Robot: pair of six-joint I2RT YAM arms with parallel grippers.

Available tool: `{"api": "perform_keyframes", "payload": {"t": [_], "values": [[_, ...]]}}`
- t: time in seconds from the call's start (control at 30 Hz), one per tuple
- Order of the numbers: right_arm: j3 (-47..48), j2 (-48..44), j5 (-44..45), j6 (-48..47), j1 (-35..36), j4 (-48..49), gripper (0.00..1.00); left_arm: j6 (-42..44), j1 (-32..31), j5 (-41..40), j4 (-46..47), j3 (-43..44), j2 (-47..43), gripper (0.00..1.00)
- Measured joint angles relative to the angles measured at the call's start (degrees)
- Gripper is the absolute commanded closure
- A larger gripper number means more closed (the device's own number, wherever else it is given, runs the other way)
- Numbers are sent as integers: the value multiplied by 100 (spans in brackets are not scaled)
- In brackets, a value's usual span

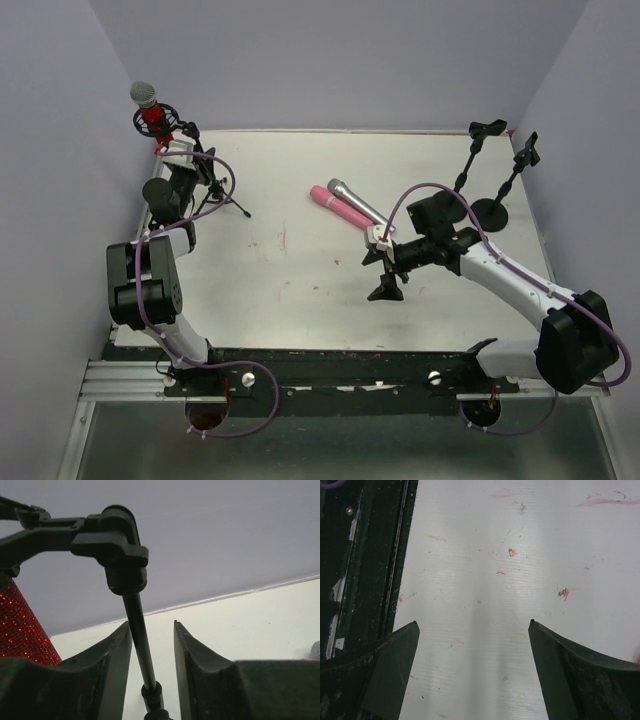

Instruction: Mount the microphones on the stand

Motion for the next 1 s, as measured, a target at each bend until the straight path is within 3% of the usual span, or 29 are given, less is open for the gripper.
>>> {"api": "perform_keyframes", "payload": {"t": [0.3, 0.67, 1.0], "values": [[0, -68, 0, 0, 0, 0, 2, 98, -2, 57, -83, -103, -428, 24], [0, -234, 0, 0, 0, 0, 2, 232, -2, -210, -697, -949, -1515, 5], [2, -616, -4, 83, 0, -17, 2, -247, 0, -1040, -1945, -2006, -3383, 1]]}}
